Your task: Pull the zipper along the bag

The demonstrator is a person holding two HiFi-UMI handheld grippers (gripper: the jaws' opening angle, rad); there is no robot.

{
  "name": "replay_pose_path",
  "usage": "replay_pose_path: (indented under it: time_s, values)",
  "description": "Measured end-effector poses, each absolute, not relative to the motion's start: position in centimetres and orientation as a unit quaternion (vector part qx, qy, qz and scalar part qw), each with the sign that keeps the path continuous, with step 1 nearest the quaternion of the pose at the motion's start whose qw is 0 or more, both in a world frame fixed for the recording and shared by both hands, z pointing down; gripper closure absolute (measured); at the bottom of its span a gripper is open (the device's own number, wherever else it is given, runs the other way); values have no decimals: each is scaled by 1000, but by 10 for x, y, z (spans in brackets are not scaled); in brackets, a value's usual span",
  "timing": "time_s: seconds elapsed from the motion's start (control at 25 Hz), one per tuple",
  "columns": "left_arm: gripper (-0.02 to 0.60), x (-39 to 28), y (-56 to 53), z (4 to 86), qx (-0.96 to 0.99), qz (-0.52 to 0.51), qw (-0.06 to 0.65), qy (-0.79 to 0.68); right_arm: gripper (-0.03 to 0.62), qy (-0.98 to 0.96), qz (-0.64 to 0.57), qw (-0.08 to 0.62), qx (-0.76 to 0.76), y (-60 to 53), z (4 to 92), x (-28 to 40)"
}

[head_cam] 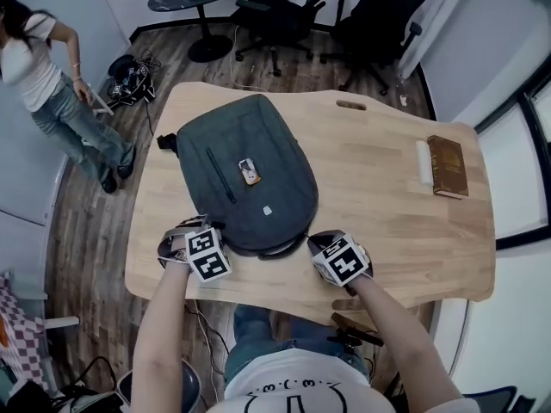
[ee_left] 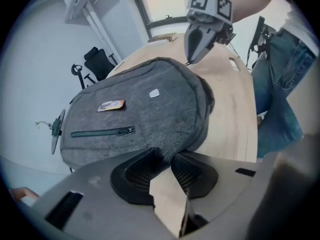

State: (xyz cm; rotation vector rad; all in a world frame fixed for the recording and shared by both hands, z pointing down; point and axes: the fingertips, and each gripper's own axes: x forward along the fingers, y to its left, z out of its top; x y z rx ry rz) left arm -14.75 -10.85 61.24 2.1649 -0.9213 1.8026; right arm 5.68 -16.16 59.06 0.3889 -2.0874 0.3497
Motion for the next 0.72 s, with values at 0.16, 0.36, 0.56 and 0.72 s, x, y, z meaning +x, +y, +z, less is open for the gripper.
replay_pose_path:
  time_s: [0.16, 0.36, 0.56, 0.72]
  values:
    - [479, -170, -112, 611, 675, 684, 3, -278, 536, -853, 171, 470, 147, -136, 593, 45]
    - [351, -155, -96, 583, 686, 690, -12, -231, 534, -848, 236, 448, 157, -130, 597, 41]
    - [353, -73, -92, 570, 794, 528, 112, -279, 534, -851, 284, 417, 143, -119, 589, 24]
    - [353, -47, -92, 588, 796, 512, 131, -295, 536, -866, 222, 438, 96, -96, 588, -7]
